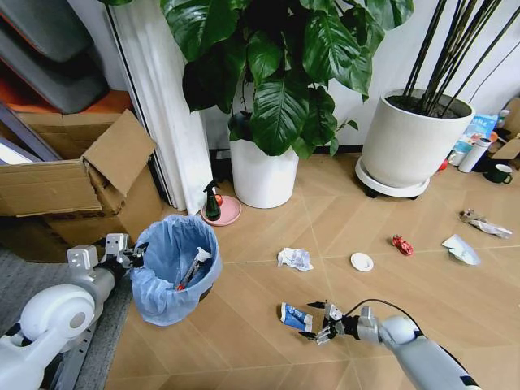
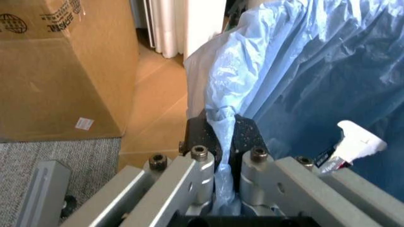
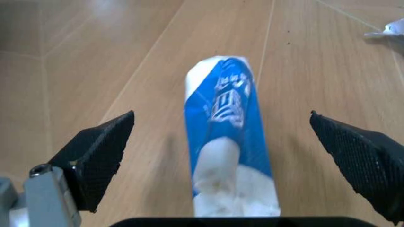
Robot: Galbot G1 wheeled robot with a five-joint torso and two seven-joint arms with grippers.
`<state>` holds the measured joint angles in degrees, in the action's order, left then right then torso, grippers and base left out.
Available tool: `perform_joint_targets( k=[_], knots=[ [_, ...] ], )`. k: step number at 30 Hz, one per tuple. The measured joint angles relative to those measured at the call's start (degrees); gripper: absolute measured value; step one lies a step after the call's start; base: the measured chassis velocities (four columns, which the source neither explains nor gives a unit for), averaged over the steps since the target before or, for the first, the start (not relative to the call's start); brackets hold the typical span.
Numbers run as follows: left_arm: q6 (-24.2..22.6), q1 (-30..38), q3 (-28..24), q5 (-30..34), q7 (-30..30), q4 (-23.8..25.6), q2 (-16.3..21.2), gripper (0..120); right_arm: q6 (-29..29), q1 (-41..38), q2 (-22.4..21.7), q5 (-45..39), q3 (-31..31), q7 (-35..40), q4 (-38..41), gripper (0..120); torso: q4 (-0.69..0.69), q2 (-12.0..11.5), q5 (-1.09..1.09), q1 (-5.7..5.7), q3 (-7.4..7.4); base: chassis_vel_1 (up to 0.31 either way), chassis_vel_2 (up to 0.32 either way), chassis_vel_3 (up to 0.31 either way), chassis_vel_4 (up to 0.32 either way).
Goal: Pick up the trash bin and place the garbage on the floor into it.
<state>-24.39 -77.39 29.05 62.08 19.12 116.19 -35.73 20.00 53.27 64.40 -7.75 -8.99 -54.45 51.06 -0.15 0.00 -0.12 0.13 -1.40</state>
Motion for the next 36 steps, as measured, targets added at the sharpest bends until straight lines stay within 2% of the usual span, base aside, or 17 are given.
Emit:
perform_joint_targets(
  k=[5, 10, 14, 19, 22, 24, 26, 31, 32, 34, 36],
  knots=[
    [0.00, -0.34, 0.19, -0.05, -0.03, 0.11, 0.01, 0, -0.05, -2.25, 2.35, 0.99, 0.91, 1.60, -2.75, 100, 0.00, 0.00, 0.01, 0.00, 0.00, 0.000, 0.000, 0.000, 0.000],
    [0.00, -0.67, 0.54, -0.08, -0.03, 0.28, 0.00, 0, -0.60, -4.24, 3.74, 1.20, 2.40, 1.82, -5.62, 92, 0.00, 0.00, 0.02, 0.00, -0.01, 0.000, 0.000, 0.000, 0.000],
    [0.00, -1.60, 1.59, 0.06, -0.03, 0.80, 0.17, 0, -1.38, -5.51, 3.19, 1.04, 3.47, 1.77, -6.87, 71, 0.00, 0.00, 0.02, 0.01, 0.00, 0.000, 0.000, 0.000, 0.000],
    [0.01, -1.73, 1.68, 0.06, -0.03, 0.83, 0.07, 0, -1.64, -5.68, 2.60, 0.63, 3.76, 1.56, -6.90, 61, -0.01, 0.00, -0.01, 0.01, 0.00, 0.000, 0.000, 0.000, 0.000],
    [0.02, -1.72, 1.62, 0.02, -0.03, 0.82, -0.12, 0, -2.10, -5.34, 2.15, 0.11, 4.23, 0.78, -6.37, 42, 0.00, 0.00, 0.02, 0.01, 0.00, 0.000, 0.000, 0.000, 0.000],
    [0.02, -1.68, 1.57, 0.02, -0.03, 0.79, -0.15, 0, -2.21, -5.19, 2.05, -0.10, 4.38, 0.64, -6.22, 39, 0.00, 0.00, 0.02, 0.01, 0.00, 0.000, 0.000, 0.000, 0.000],
    [0.03, -1.49, 1.45, 0.02, -0.03, 0.69, -0.17, 0, -2.65, -4.71, 1.64, -0.93, 4.99, 0.23, -5.80, 27, 0.00, 0.00, 0.02, 0.01, 0.00, 0.000, 0.000, 0.000, 0.000],
    [0.03, -1.48, 1.43, 0.03, -0.03, 0.60, -0.08, 0, -2.78, -4.89, 1.44, -1.19, 5.30, -0.09, -5.89, 12, -0.01, 0.00, 0.02, 0.01, 0.00, 0.000, 0.000, 0.000, 0.000],
    [0.03, -1.48, 1.43, 0.03, -0.03, 0.60, -0.08, 0, -2.78, -4.89, 1.44, -1.19, 5.30, -0.09, -5.89, 12, -0.01, 0.00, 0.02, 0.01, 0.00, 0.000, 0.000, 0.000, 0.000],
    [0.03, -1.45, 1.27, 0.03, -0.05, 0.51, -0.09, 0, -2.81, -5.31, 1.16, -1.10, 5.35, -0.42, -6.13, 0, 0.01, 0.00, 0.02, 0.01, 0.00, 0.000, 0.000, 0.000, 0.000],
    [0.03, -1.41, 1.18, 0.00, -0.06, 0.43, -0.16, 0, -2.81, -5.34, 0.98, -1.08, 5.34, -0.52, -6.18, 0, 0.00, -0.01, 0.02, 0.01, 0.00, 0.000, 0.000, 0.000, 0.000]
  ],
)
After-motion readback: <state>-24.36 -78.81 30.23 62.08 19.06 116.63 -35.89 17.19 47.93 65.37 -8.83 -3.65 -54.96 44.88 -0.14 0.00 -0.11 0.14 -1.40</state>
